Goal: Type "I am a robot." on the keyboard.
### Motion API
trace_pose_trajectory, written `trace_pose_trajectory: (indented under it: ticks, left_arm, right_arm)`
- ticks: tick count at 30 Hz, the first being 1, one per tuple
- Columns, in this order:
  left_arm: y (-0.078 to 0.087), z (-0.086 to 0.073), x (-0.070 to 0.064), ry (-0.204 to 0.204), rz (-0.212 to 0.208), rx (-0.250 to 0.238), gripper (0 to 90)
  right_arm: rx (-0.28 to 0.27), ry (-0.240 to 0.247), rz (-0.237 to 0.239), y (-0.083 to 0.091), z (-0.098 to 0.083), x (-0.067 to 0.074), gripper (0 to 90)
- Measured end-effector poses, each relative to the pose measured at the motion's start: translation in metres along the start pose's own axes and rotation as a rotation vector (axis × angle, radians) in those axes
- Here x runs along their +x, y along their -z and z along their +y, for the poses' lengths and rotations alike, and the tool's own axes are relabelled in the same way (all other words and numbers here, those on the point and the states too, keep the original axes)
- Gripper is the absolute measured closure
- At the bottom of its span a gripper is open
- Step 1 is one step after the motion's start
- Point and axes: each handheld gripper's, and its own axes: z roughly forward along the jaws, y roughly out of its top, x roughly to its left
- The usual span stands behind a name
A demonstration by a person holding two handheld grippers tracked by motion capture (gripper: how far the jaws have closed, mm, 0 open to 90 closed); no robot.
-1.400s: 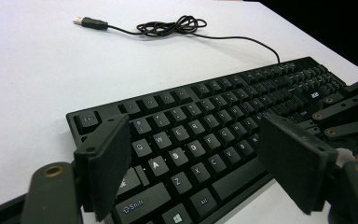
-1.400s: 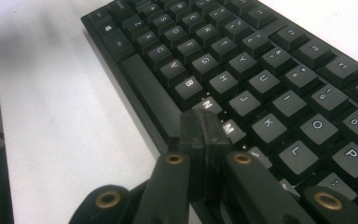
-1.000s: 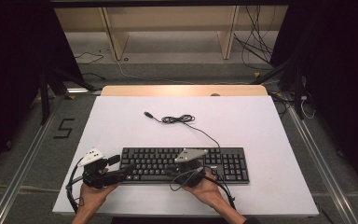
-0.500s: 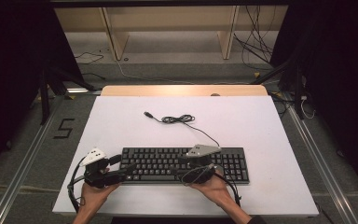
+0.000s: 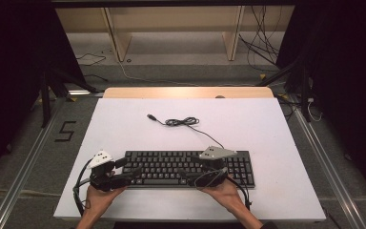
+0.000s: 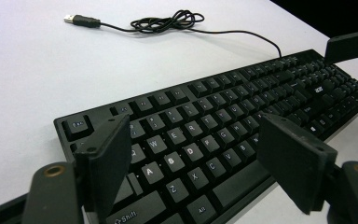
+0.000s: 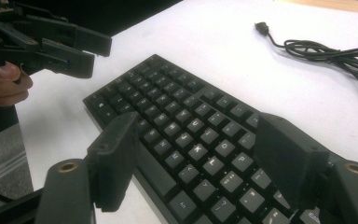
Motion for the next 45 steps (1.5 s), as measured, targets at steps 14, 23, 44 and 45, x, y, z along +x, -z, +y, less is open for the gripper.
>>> trace_pose_trajectory:
  ticks: [14,23,44,45]
  left_arm:
    - [-0.006,0.004,-0.003,-0.009,0.001,0.012,26.9]
    - [-0.010,0.007,-0.003,-0.012,0.004,0.027,28.4]
    - [-0.023,0.014,-0.004,-0.043,0.007,0.063,40.5]
    - [-0.023,0.014,-0.005,-0.042,0.004,0.063,42.5]
  right_arm:
    - [-0.020,-0.009,-0.006,0.011,-0.003,-0.001,29.1]
    - [-0.027,-0.013,-0.010,0.014,-0.004,0.000,27.4]
    - [-0.036,-0.011,-0.008,0.019,-0.006,0.002,26.5]
    - [-0.035,-0.010,-0.008,0.019,-0.006,0.002,26.5]
